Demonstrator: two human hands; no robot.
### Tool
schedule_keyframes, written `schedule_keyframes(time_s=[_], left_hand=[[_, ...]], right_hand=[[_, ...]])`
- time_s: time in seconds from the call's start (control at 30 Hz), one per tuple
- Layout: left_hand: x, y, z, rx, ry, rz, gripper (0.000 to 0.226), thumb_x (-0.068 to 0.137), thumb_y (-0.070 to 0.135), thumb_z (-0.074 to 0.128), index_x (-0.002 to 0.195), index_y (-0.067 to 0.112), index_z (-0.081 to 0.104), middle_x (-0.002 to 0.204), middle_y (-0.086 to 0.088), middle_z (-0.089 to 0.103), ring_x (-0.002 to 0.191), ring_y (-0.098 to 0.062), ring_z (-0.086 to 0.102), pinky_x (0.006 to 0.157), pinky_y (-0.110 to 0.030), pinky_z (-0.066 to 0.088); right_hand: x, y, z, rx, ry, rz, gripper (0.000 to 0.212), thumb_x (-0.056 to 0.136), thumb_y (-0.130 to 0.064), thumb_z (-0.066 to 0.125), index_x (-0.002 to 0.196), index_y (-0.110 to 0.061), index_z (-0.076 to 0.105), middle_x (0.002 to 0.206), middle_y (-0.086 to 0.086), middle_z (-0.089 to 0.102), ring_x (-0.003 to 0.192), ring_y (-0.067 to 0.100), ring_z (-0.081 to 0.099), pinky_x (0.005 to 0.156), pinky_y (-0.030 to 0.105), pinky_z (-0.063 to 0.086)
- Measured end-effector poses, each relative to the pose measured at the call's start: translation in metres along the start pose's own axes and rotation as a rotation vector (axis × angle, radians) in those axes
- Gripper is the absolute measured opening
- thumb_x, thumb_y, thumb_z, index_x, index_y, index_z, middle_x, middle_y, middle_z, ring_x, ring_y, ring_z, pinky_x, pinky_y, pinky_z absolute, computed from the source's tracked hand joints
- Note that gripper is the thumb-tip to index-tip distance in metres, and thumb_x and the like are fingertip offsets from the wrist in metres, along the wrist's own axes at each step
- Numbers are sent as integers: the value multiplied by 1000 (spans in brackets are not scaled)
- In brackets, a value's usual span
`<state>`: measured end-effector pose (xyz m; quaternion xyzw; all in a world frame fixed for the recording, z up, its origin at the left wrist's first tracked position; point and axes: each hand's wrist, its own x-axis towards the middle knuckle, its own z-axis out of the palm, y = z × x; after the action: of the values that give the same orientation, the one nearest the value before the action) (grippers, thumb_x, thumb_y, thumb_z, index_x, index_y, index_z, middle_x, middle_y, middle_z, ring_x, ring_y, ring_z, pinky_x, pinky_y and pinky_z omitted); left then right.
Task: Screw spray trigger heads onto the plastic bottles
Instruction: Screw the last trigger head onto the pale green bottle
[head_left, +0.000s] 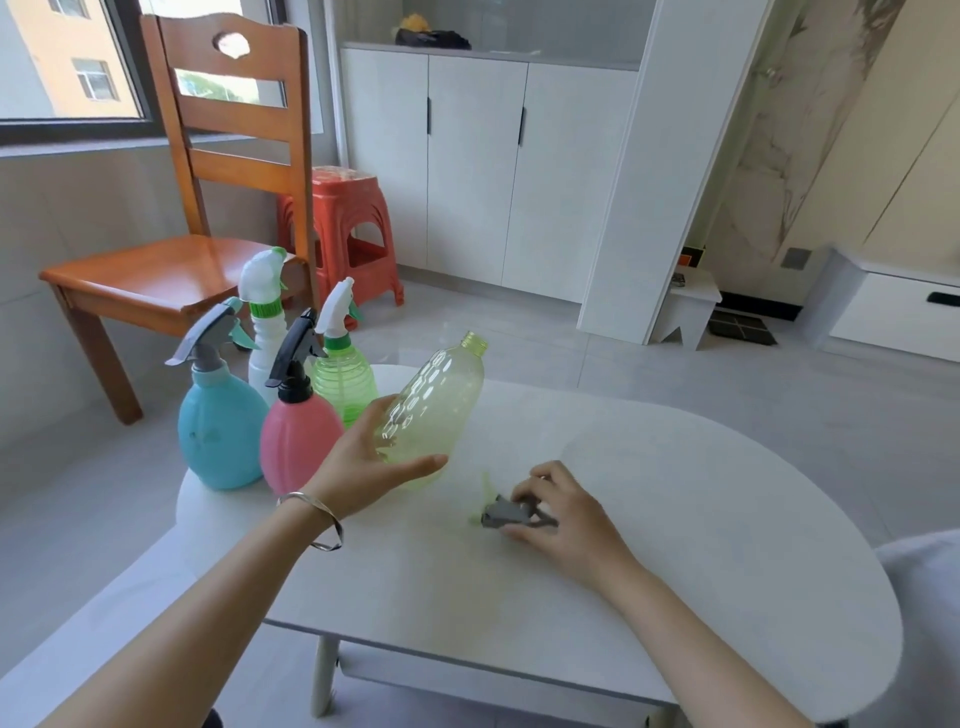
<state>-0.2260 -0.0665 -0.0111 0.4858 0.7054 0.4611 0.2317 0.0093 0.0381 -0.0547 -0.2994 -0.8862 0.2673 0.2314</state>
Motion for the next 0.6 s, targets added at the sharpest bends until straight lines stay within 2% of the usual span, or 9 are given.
schedule_keyframes(time_s=[0.07,0.13,0.23,0.3,0.37,0.5,0.6], left_hand=[[2,2,5,-8,-10,4,82,53,56,78,121,43,36,114,18,52,97,2,55,72,-9,40],[4,3,11,-11,-18,14,80,55,52,81,121,42,37,114,19,52,99,0,56,74,-11,41],[7,3,24,15,-33,27,83,61,40,84,129,32,39,122,11,52,106,-12,55,81,-20,42],[8,3,31,50,-41,46,85,62,34,85,133,26,38,126,5,51,108,-15,54,85,-21,40],[10,4,34,150,-50,91,87,62,33,86,134,24,39,125,0,50,107,-15,52,89,-23,39],[14,2,37,254,-51,108,89,61,34,86,134,23,38,123,-1,46,105,-16,49,92,-26,37],[16,-1,38,275,-52,92,89,61,35,86,134,24,38,121,-1,46,104,-15,49,90,-25,37]], right_hand=[[0,-1,-18,150,185,-5,19,74,-23,78,87,-24,63,96,-3,52,85,3,57,78,11,42],[0,-1,-38,356,359,30,18,77,-15,74,85,-27,63,95,2,60,87,5,59,81,12,43],[-1,4,-66,813,518,189,5,88,-30,60,89,-26,62,95,-4,68,88,8,64,84,21,49],[-3,11,-81,1199,568,264,21,95,-37,46,95,-21,59,94,-4,68,98,15,67,92,31,50],[-5,16,-91,1440,608,319,24,96,-38,44,100,-18,56,92,0,67,100,25,67,92,34,51],[-6,28,-97,1468,661,358,24,98,-24,42,118,-12,46,117,15,61,94,25,69,85,31,56],[-8,32,-102,1486,666,365,22,99,-23,40,113,-8,50,109,14,68,88,24,72,80,30,58]])
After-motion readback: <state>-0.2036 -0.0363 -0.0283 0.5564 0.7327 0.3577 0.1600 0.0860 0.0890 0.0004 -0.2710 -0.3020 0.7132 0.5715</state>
